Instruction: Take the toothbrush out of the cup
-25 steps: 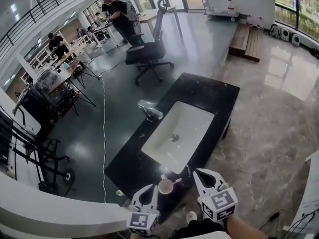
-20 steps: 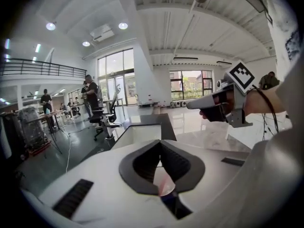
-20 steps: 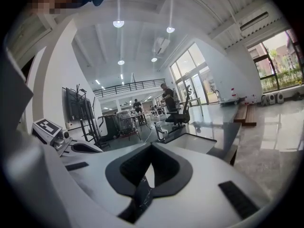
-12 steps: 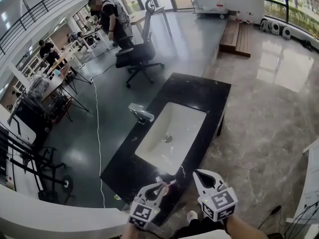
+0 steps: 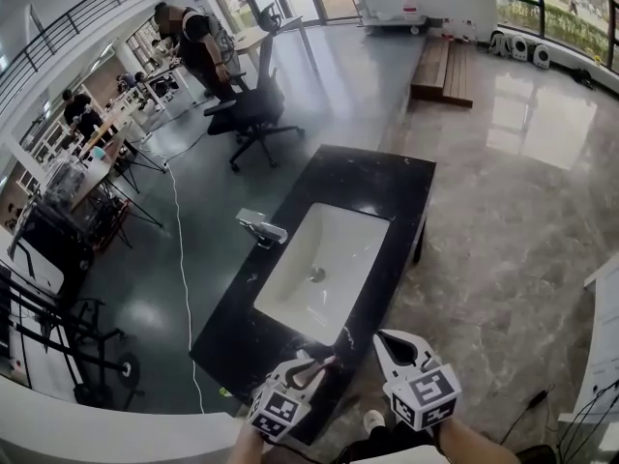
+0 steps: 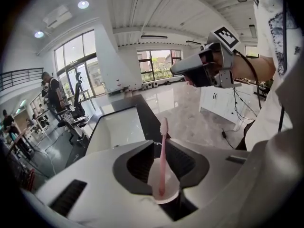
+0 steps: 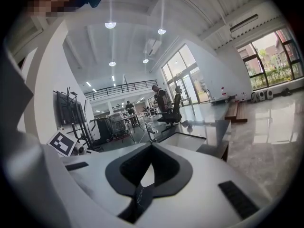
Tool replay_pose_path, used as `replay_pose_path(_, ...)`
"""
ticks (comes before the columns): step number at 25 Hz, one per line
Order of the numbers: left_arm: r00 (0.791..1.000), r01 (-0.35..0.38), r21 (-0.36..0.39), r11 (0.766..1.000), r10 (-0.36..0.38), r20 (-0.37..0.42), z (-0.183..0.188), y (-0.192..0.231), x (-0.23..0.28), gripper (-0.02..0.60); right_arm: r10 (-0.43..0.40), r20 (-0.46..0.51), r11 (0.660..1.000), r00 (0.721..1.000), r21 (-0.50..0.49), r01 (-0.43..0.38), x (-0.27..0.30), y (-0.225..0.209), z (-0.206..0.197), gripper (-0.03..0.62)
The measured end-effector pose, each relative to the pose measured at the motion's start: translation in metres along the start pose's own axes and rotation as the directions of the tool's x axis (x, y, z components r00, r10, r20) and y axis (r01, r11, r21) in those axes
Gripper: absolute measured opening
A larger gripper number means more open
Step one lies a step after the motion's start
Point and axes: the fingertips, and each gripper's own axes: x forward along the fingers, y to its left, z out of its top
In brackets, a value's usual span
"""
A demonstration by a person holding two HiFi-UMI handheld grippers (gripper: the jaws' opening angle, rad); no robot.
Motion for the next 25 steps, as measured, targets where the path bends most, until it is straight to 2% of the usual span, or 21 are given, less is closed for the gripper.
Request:
replay_pose_path(5,0.999,0.025,0.061,0.998,-0.022,-0.05,-0.002,-0.004,0.014,0.097,-0.015,0.004,1.0,1.0,0.006,0.015,-0.003,-0.004,0.0,-0.014)
replay_pose_path(9,0.996,0.049,0.08,0.996,-0.043,-0.078,-0.005,-0.009,0.025,0.097,-0.038,0.011,0.999,0.999,0.016,0.037,-0.006,-0.015,0.0,-0.014)
replay_pose_path(13,0.996,0.038,0.1,0.994,-0.029,-0.089,-0.006,-0.011,0.027,0.097,-0.052,0.01,0.998,0.999,0.026,0.051,-0.01,-0.019,0.001,-0.014)
replay_pose_path(15,0.997,0.024,0.097,0.995,-0.016,-0.078,-0.004,-0.009,0.024,0.046,-0.053,0.01,0.998,0.999,0.028,0.052,-0.011,-0.019,0.002,-0.015)
replay_pose_path(21,0.999,0.028,0.048,0.998,-0.027,-0.032,0.002,-0.009,0.013,0.038,-0.041,0.009,0.999,0.999,0.021,0.041,-0.01,-0.011,0.001,-0.014)
replay_pose_path(25,0.994,0.043,-0.092,0.995,-0.034,0.1,0.027,-0.001,-0.015,0.038,-0.021,0.011,1.0,1.0,0.016,0.02,-0.009,-0.002,0.005,-0.015)
